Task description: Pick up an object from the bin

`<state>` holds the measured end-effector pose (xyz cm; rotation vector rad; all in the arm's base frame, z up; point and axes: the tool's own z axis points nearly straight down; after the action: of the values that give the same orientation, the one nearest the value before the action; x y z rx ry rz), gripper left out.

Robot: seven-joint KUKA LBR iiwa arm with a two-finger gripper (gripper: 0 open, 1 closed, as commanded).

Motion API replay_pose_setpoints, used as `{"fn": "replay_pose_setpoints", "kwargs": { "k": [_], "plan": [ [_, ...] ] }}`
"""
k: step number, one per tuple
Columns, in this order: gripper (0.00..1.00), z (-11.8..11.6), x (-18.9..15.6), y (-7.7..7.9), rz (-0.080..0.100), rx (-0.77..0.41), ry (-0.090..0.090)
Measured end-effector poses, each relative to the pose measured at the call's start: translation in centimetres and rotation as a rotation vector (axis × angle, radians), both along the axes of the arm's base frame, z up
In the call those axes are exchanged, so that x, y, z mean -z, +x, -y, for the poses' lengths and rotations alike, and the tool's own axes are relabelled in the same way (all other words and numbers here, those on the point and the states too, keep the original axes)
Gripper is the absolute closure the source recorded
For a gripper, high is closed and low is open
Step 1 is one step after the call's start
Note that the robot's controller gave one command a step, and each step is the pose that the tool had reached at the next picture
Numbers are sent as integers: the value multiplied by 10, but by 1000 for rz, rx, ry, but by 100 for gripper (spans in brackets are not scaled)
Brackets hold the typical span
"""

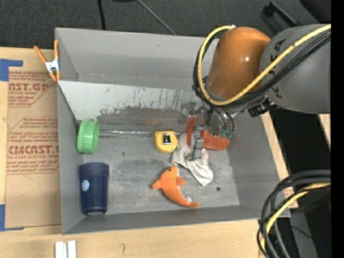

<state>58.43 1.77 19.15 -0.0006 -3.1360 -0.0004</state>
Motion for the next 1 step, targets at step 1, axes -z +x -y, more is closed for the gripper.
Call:
{"fn": "replay_pose_setpoints", "kwargs": {
  "k": [1],
  "plan": [
    [0, 0, -5, 2, 8, 0, 0]
  ]
}}
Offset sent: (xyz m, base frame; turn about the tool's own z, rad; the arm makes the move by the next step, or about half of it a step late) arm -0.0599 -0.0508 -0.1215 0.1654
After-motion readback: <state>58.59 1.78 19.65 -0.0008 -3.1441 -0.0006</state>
